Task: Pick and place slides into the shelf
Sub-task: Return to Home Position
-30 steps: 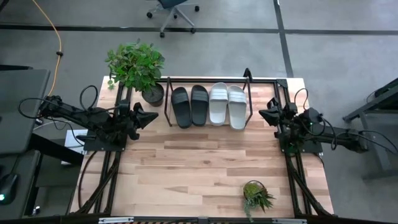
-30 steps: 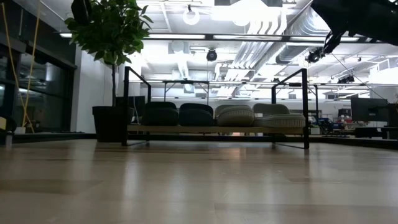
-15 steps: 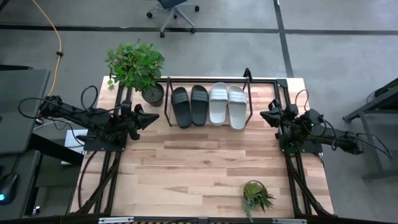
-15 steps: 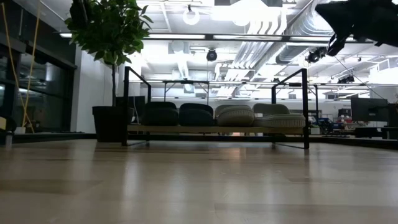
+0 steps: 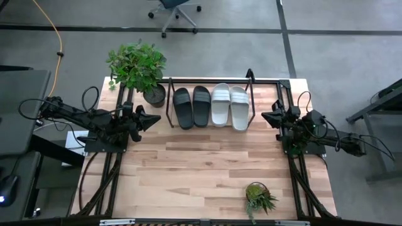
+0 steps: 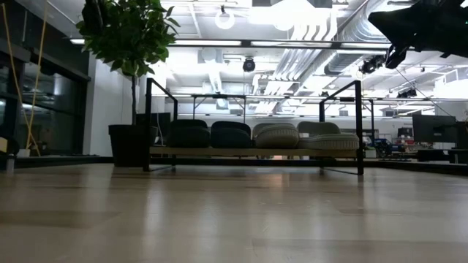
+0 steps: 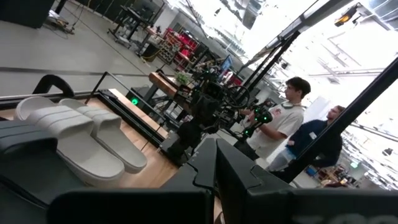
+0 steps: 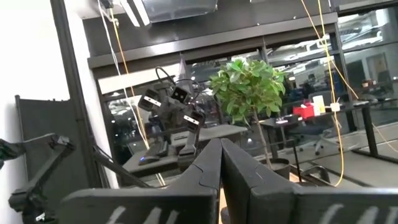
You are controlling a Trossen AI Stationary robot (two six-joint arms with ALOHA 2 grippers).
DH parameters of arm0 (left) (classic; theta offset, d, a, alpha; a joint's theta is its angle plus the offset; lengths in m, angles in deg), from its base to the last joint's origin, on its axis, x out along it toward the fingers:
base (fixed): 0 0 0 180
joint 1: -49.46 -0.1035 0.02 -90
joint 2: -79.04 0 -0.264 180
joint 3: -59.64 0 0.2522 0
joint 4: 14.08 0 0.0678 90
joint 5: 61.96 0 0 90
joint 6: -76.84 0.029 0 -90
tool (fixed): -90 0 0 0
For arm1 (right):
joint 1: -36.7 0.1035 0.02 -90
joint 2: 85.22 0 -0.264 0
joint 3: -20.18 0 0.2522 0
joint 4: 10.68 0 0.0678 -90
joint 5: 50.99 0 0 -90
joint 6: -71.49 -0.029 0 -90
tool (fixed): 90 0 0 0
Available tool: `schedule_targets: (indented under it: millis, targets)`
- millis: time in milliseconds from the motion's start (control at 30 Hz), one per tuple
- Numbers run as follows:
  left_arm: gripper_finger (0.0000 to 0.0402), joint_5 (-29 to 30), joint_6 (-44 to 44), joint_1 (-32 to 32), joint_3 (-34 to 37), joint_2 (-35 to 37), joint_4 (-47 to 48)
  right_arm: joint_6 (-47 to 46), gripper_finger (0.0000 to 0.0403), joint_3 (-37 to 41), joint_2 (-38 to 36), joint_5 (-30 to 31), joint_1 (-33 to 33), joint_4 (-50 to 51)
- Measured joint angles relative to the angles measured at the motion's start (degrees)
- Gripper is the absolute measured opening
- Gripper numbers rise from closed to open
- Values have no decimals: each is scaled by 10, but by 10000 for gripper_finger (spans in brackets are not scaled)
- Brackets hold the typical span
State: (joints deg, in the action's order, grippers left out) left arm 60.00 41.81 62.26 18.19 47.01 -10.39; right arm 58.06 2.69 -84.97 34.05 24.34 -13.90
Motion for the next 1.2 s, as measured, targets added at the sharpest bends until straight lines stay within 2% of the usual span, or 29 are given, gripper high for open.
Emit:
schedule_targets:
  millis: [467, 633, 767, 1000, 1200]
  targets:
    - [1, 0, 0, 0, 0, 0, 9, 10, 0, 2, 0, 9, 0, -37]
    - [1, 0, 0, 0, 0, 0, 12, -2, 0, 31, 0, 8, 0, -89]
    - [1, 0, 0, 0, 0, 0, 12, 23, 0, 28, 0, 3, 0, -90]
    - [1, 0, 0, 0, 0, 0, 12, 94, 0, 28, 0, 5, 0, 0]
    - [1, 0, 0, 0, 0, 0, 12, 95, 0, 28, 0, 16, 0, 94]
